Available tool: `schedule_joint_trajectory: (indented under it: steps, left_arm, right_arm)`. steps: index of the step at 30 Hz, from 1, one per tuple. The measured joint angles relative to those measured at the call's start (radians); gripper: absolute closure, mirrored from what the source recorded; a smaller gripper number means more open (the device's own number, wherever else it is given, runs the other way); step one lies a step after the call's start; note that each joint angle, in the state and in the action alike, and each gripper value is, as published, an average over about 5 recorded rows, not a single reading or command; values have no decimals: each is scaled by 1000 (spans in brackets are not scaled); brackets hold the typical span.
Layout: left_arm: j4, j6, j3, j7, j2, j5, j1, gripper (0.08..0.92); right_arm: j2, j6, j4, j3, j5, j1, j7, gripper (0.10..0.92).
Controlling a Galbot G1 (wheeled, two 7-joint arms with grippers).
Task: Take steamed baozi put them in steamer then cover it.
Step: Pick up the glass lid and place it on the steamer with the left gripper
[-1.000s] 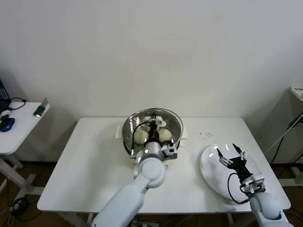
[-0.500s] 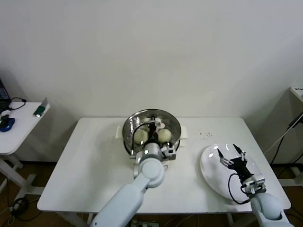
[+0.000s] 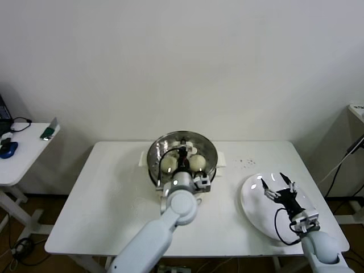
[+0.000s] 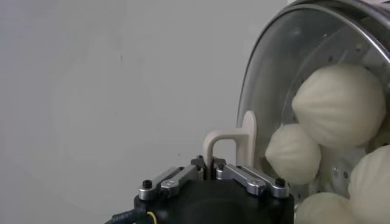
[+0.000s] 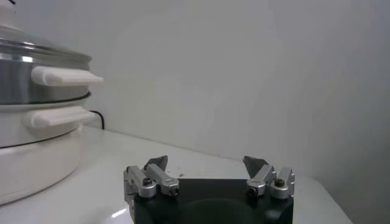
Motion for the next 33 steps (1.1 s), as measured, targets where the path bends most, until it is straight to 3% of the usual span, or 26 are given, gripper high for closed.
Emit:
schedule_joint_trajectory:
  steps: [15, 21, 33]
  left_arm:
    - [0, -1, -3, -19, 20, -2, 10, 825]
    - [-35, 0, 3, -8, 42, -22, 21, 684]
    - [-201, 0, -15, -6, 118, -101, 79, 320]
  right_arm:
    - [2, -7, 7, 8, 0, -6, -6, 203]
    - [-2, -33, 21, 10, -5, -9, 6, 203]
    - [-4, -109, 44, 17, -23, -11, 38, 203]
